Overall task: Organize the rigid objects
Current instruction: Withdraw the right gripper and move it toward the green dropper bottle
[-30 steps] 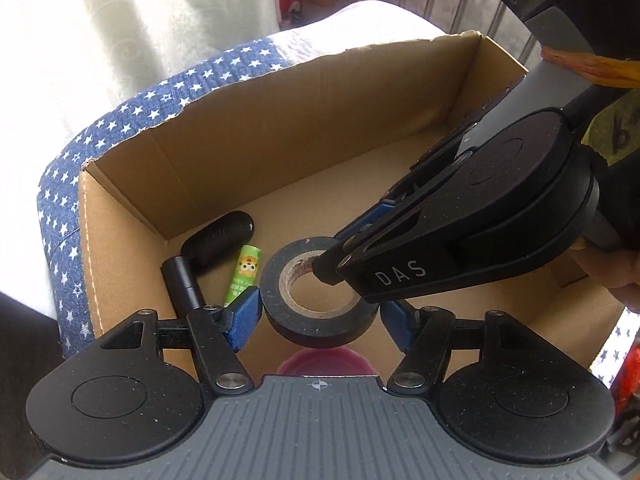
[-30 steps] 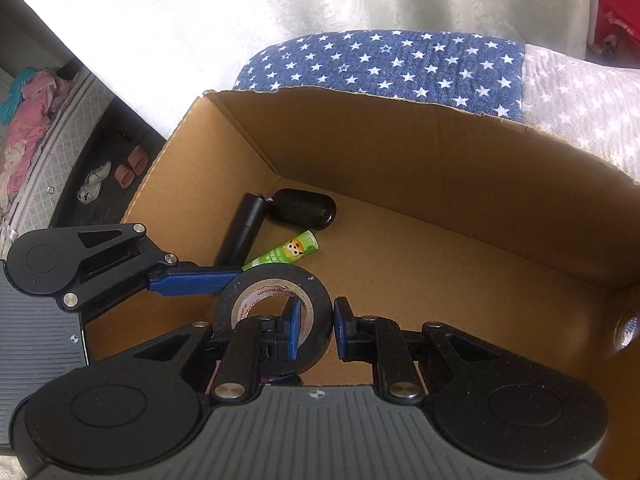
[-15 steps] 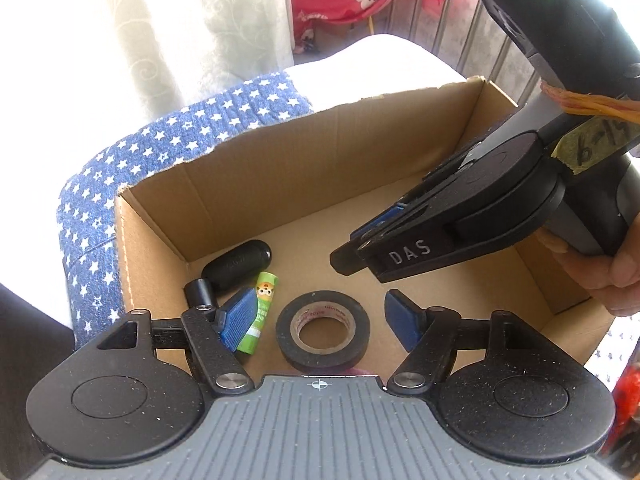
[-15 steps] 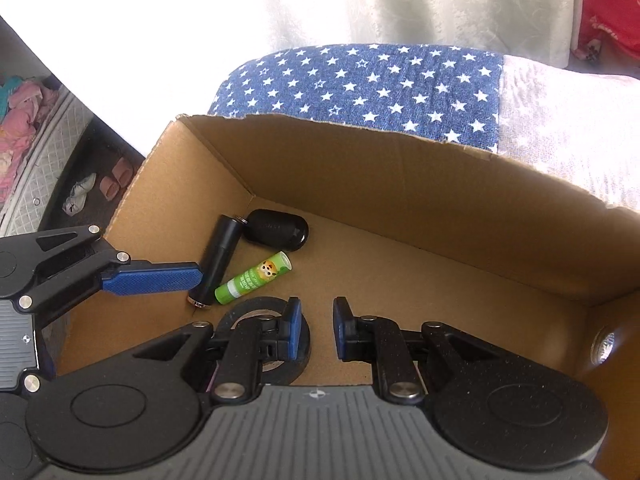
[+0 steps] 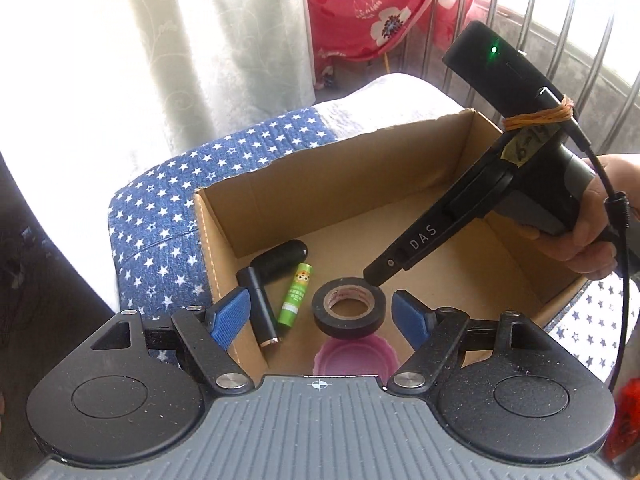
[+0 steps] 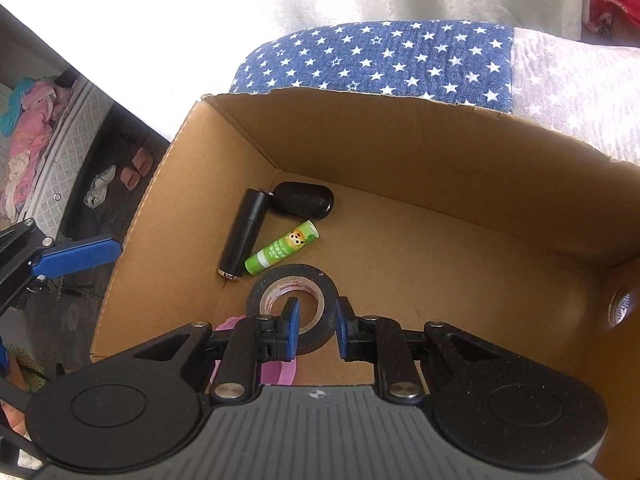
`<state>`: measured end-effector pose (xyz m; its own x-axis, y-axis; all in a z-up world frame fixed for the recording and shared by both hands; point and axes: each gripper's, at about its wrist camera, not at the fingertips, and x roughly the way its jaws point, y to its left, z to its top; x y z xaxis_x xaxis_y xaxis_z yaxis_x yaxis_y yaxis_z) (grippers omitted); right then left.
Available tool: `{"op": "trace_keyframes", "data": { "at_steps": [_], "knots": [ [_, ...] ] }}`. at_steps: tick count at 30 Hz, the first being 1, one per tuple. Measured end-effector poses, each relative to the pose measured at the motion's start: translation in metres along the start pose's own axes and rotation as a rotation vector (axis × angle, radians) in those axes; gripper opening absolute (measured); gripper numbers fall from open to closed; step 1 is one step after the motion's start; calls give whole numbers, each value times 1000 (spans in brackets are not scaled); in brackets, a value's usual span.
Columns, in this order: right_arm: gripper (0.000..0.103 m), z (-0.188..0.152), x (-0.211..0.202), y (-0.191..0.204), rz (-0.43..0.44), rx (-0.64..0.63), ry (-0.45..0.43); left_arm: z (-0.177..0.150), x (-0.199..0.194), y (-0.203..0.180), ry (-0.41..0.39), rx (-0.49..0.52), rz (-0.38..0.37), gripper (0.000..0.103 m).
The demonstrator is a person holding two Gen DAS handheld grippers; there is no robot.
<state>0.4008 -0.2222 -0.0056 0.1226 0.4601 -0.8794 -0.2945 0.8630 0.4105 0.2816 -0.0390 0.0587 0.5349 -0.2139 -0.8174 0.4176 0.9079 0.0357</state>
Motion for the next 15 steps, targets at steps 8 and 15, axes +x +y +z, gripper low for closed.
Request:
{"op": "trace_keyframes", "data": {
  "at_steps": [8,15],
  "knots": [
    [21,14,40,9,-85,-78,99,-23,-38,37,-128,-118,-3,86],
    [19,31,44,15,-205,-125,52,-64,-60,68,-200,-252,6,86]
  ]
}}
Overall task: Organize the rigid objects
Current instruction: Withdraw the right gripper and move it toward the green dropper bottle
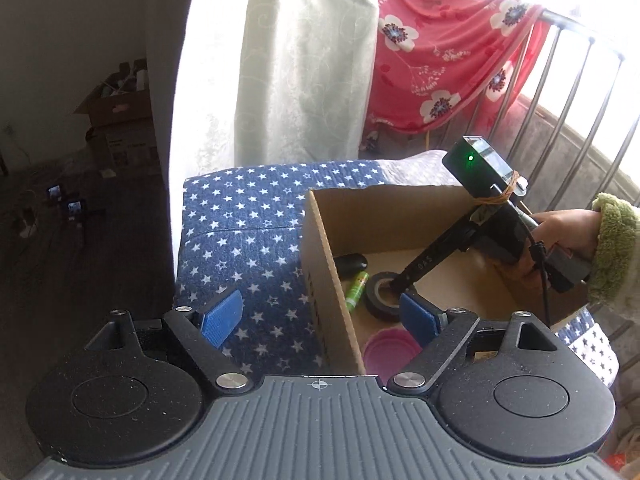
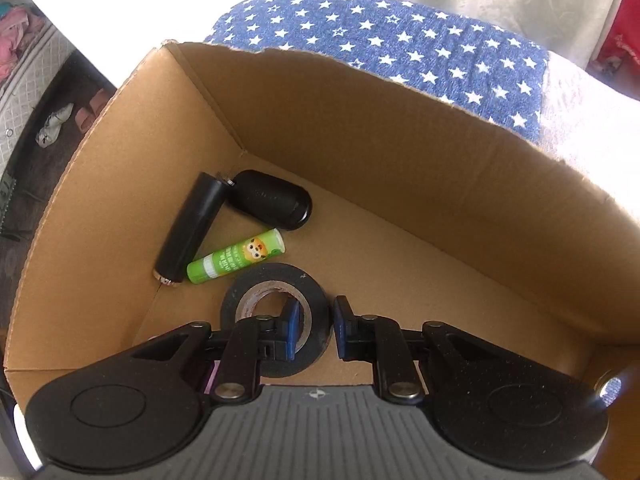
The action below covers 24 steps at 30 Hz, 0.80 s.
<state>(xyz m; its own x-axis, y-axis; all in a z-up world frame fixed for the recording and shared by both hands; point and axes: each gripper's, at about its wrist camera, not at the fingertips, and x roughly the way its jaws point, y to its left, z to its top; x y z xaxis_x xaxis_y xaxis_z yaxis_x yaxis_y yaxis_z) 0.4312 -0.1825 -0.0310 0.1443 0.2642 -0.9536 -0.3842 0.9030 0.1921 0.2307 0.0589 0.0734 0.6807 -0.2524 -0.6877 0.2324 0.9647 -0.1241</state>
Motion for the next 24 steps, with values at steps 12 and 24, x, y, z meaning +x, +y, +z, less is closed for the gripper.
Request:
{"op": "trace_keyframes", "data": {
  "at_steps": [12,24],
  "knots": [
    [22,-23,-59,-10,106,96,-121,-53,-39,9,-103,-118,4,87],
    [56,-164,-193,23,212,82,-578,-118,-77,-34,-203,-119,-20,98]
  ]
}}
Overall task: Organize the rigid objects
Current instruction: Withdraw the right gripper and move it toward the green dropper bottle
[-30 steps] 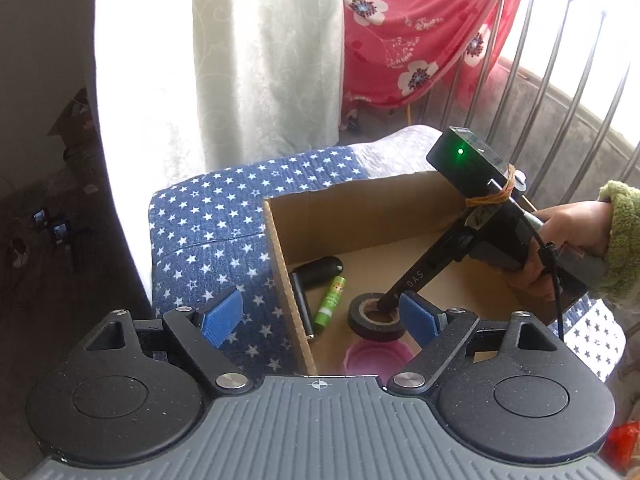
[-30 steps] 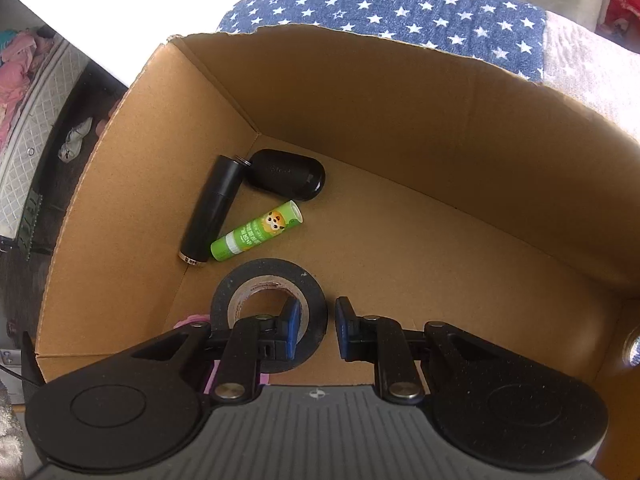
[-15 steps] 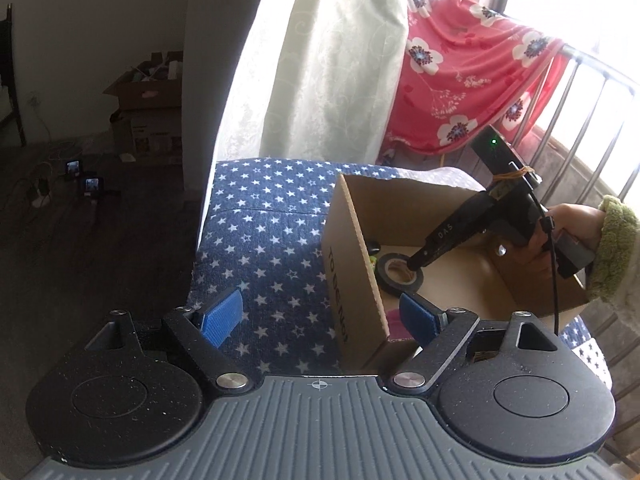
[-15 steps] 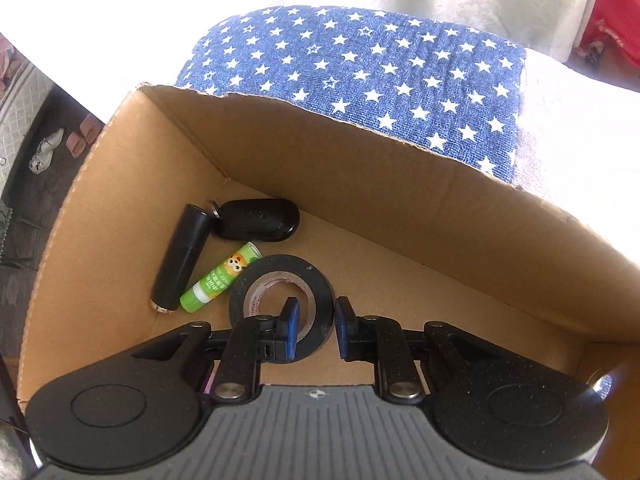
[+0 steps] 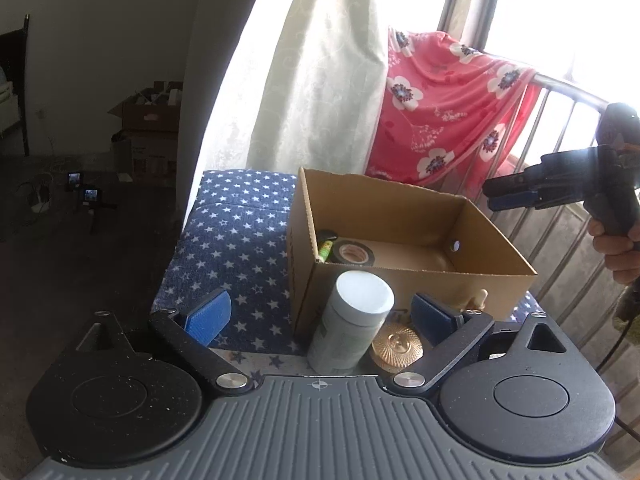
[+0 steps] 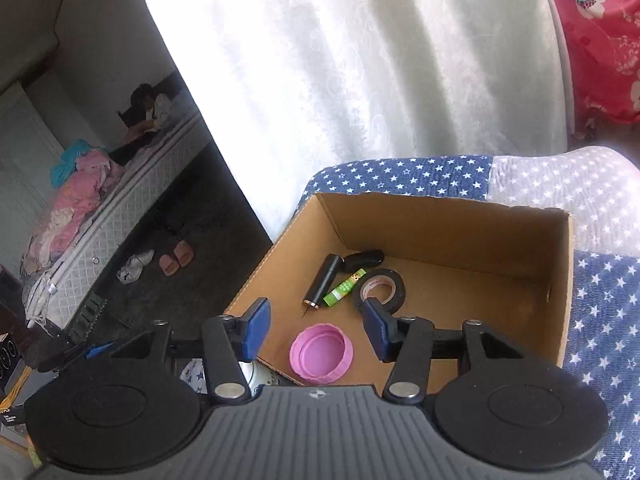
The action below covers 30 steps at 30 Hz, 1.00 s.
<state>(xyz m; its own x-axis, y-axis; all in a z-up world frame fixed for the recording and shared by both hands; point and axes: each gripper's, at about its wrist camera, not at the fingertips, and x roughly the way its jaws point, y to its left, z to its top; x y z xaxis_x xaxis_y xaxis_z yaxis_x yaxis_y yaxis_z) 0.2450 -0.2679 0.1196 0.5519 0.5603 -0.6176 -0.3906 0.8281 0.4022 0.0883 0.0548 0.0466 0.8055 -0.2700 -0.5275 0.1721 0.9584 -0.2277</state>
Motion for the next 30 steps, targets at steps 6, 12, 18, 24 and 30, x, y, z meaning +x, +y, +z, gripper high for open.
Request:
{"op": "trace_keyframes", "data": {
  "at_steps": [6,12,18,24,30],
  "knots": [
    [63,-72,-35,9,-66,9,-118,-33,-4,-22,0,-7,-48,98],
    [75,-117,-46,16,-132,10,-154,-59,-6,-41,-19,40,-5,101],
    [95,-137,-57,37,-203,-61,-179,-79,-15,-49,-55,53,-29,102],
    [103,-139,-64,55,-266,-105,-174,-96,-27,-48,-56,11,-98,102],
    [103,-140,-66,69,-340,-145,-166,-101,-30,-52,-40,28,-79,103]
  ]
}}
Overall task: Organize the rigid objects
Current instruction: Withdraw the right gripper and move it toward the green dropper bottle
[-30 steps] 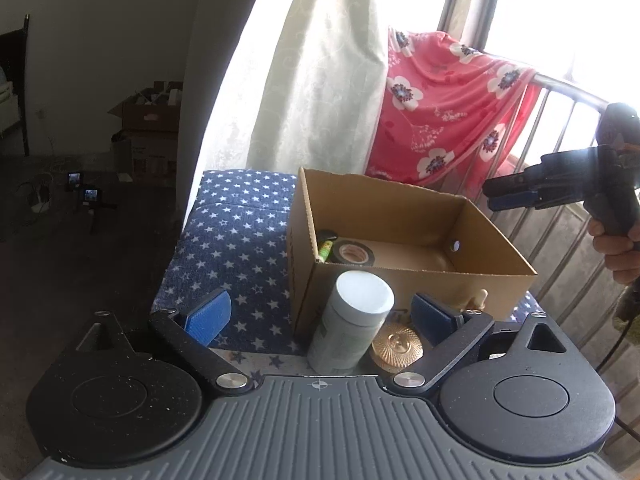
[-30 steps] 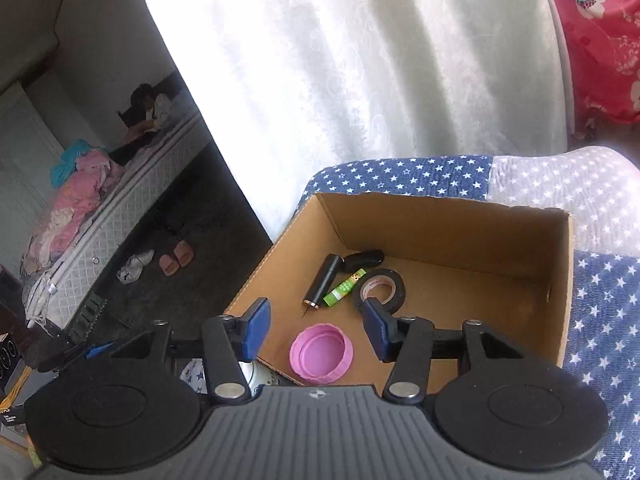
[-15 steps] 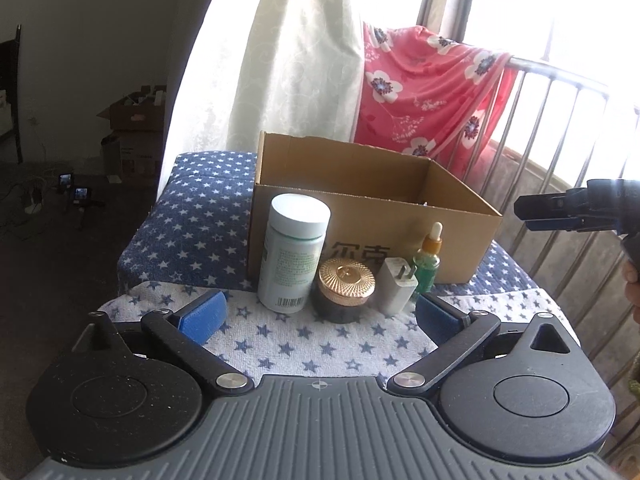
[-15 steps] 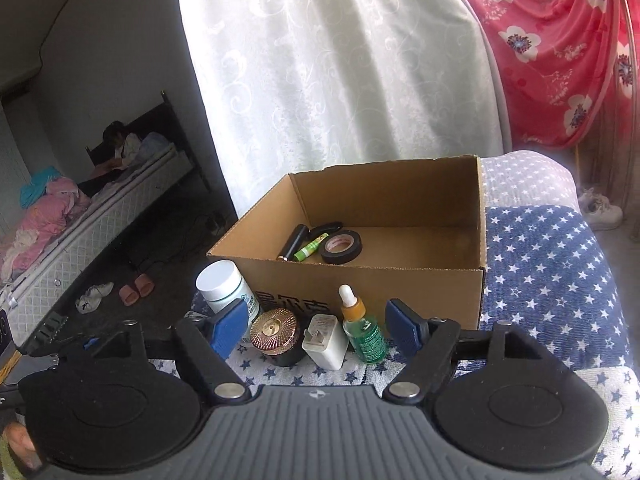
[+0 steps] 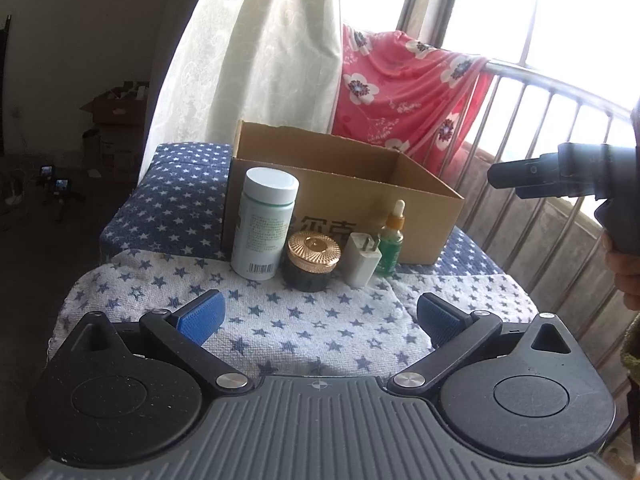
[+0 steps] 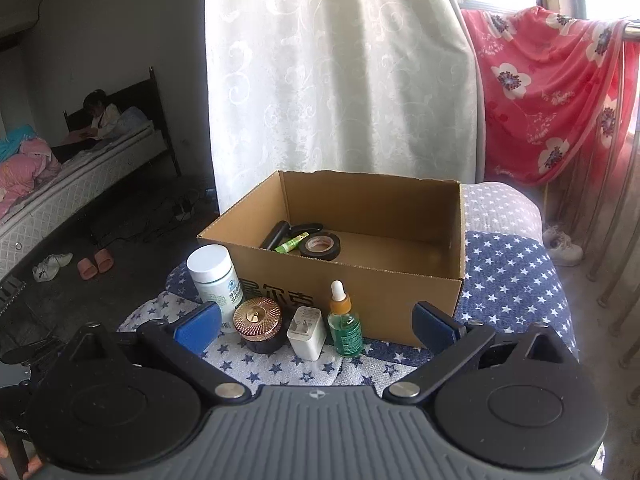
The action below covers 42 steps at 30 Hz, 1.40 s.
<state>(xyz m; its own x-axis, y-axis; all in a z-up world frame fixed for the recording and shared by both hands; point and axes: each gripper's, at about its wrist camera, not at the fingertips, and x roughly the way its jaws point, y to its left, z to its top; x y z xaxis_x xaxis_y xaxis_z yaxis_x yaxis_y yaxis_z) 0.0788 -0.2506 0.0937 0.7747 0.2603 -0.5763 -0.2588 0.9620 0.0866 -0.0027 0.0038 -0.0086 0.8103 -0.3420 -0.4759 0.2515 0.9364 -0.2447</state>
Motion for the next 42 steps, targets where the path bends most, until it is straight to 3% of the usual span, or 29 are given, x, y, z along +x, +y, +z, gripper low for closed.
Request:
{"op": "trace_keyframes", "data": {
  "at_steps": [8,13,16,23,26,34,42],
  "knots": [
    [103,5,14,14,-49,-44,25,3,18,18,50,-72,19,103],
    [103,9,28,29,-101,-102,14,9,25,40,43,-117,-7,103],
    [103,10,29,37,-104,-136,-66,13,27,52,32,-123,-29,103],
    [103,18,12,46,-25,-181,-285,26,25,67,-23,-120,3,103],
    [103,16,11,41,23,-164,-345,28,25,64,-30,-94,6,103],
    [103,4,33,14,109,-64,-300,18,43,31,-39,4,-56,103],
    [102,-21,42,-15,81,11,-247,7,85,-31,-16,176,-127,103]
  ]
}}
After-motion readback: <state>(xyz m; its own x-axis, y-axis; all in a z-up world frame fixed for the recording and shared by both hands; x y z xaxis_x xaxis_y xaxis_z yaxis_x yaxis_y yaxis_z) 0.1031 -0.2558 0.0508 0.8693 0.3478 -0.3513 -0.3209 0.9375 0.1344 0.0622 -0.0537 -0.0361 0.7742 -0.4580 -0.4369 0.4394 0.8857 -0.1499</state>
